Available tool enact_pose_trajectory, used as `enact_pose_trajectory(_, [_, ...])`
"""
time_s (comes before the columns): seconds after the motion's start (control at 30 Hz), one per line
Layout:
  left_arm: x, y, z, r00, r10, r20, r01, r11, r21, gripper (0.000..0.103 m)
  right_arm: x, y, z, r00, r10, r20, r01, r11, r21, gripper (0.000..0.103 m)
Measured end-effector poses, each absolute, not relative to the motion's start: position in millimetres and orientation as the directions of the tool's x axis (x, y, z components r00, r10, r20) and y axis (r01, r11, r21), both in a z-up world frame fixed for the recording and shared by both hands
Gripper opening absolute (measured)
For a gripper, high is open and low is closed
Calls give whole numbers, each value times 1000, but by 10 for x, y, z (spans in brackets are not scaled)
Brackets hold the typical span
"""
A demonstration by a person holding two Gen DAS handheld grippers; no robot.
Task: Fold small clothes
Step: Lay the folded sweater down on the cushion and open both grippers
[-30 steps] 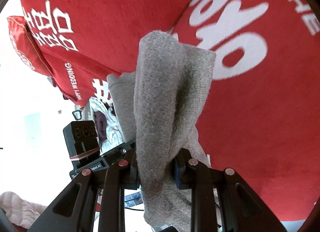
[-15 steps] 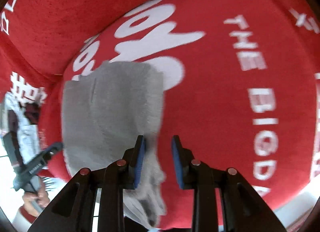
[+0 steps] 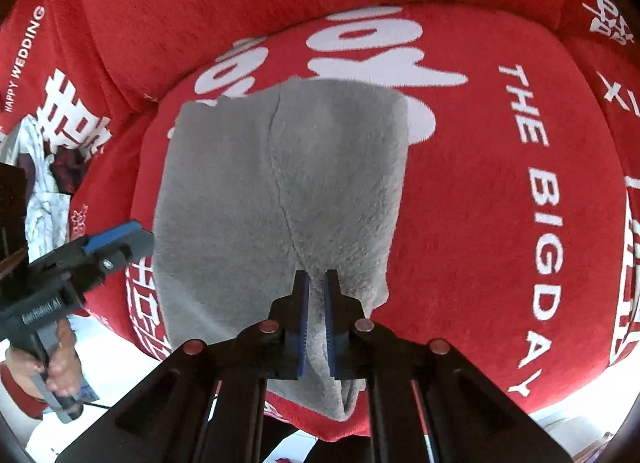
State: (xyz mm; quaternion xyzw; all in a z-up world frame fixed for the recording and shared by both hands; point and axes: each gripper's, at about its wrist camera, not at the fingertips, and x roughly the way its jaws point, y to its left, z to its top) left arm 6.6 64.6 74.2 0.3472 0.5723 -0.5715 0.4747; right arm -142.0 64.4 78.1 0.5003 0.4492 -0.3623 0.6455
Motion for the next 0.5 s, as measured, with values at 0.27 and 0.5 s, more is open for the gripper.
enact_pose_trajectory(0.27, [9, 671, 687, -270, -134, -953, 956, 83, -283, 55, -1522, 603, 482, 337, -7, -941, 922, 206, 329, 4])
enact_pose_trajectory(0.5, [7, 728, 754, -225, -103, -969, 966, 104, -236, 55, -1620, 681, 555, 303, -7, -953, 941, 162, 298, 5])
